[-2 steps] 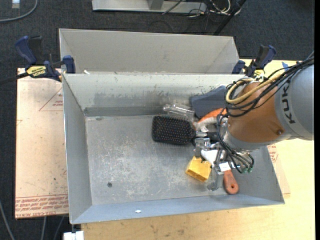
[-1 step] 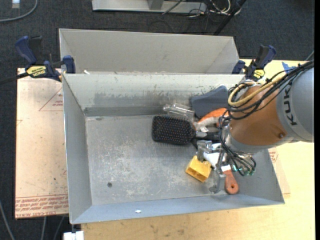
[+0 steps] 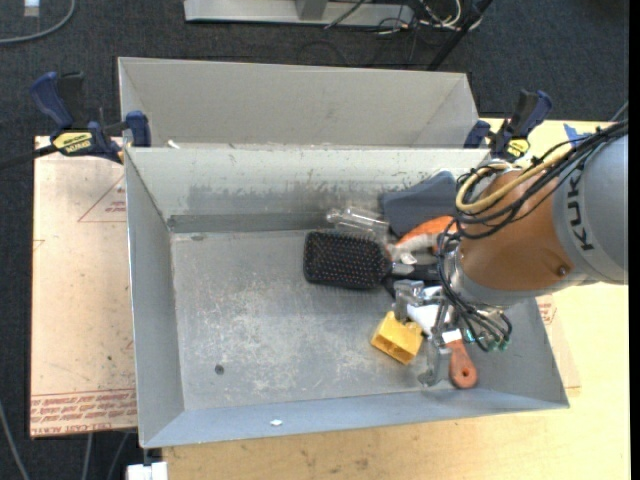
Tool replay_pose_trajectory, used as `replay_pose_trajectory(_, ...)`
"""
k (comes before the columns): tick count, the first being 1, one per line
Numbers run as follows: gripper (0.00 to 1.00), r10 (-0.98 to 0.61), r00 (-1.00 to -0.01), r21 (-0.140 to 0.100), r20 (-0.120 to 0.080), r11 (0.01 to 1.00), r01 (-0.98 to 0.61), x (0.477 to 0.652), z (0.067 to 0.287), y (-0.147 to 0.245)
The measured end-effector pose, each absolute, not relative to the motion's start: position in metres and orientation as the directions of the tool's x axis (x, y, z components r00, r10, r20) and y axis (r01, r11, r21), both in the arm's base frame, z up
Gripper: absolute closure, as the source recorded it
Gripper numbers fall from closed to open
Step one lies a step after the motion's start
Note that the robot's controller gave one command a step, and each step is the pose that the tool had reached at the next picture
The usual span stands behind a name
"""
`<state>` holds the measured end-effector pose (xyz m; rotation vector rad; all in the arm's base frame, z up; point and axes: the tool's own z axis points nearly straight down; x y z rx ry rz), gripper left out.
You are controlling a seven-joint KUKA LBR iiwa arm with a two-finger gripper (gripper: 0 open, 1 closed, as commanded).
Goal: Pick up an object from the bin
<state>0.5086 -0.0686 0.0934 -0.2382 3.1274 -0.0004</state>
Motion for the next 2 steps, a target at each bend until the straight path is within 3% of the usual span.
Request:
replay_pose_trajectory(1, 0.0, -0.158, -0.987, -0.001, -0.008, 0.987, -0.158, 0.534, 0.083, -0.081)
replay_pose_trajectory(2, 0.0, -0.325, -0.946, -0.003, -0.006, 0.946, -0.325, 0.523, 0.085, -0.067)
